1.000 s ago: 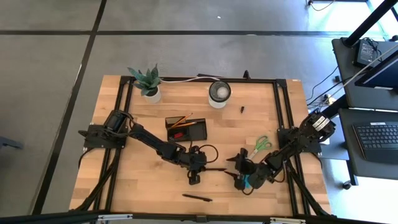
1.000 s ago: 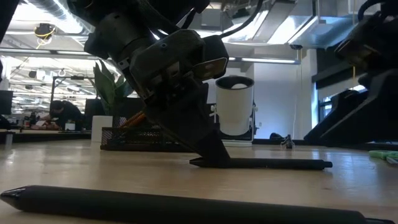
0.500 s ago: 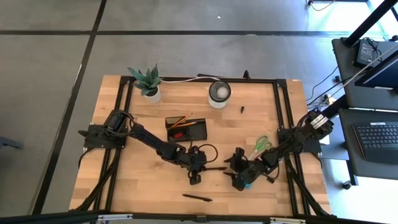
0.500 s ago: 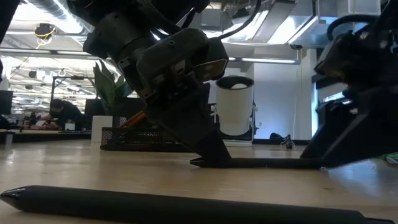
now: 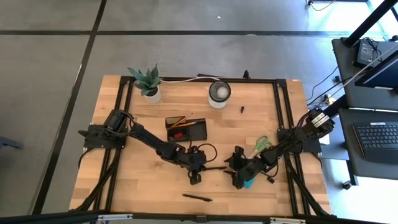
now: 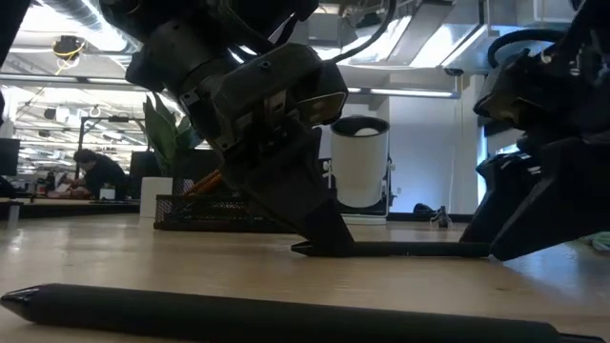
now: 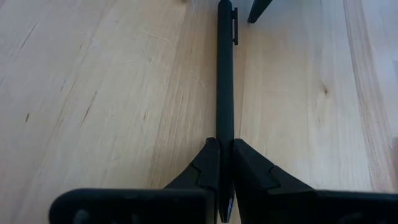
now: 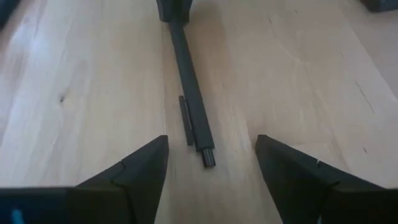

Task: Pick and place office supplies into organizer
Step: Put the top right black pen in the desk organizer

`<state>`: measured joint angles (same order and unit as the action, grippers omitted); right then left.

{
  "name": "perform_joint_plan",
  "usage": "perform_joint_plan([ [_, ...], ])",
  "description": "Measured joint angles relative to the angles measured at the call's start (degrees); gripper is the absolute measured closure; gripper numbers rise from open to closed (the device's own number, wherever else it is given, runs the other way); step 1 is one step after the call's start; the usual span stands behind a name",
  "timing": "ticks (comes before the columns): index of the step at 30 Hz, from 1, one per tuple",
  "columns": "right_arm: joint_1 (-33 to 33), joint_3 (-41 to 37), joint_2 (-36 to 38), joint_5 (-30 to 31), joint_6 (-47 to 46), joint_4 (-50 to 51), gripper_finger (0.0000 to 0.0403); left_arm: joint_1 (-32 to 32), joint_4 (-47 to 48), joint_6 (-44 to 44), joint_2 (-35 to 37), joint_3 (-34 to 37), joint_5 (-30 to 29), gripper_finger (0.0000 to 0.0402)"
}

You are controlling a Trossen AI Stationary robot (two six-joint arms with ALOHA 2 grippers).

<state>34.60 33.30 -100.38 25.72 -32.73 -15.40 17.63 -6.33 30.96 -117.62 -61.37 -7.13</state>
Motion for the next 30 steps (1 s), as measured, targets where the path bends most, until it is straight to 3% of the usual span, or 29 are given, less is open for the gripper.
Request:
perform_joint_plan([
  [7, -1.65, -0.02, 0.11, -3.54, 1.74, 0.31, 0.0196, -0.02, -0.17, -0.04, 0.0, 0.05, -0.41, 0.0384],
  [13, -1.68, 0.01, 0.0, -4.22, 6.56, 1.01, 0.0238, -0.23, -0.35, -0.17, 0.0, 0.07, -1.89, 0.0384],
  [24, -2.03, 0.15, 0.07, -4.85, 7.49, 3.31, 0.0275, -1.55, -1.7, -0.57, -0.11, 0.25, -2.1, 0.0384],
  [30, -2.27, 0.15, 0.15, -4.56, 7.56, 4.0, 0.0324, -1.6, -2.38, -1.29, -0.17, 0.36, -2.17, 0.0383],
])
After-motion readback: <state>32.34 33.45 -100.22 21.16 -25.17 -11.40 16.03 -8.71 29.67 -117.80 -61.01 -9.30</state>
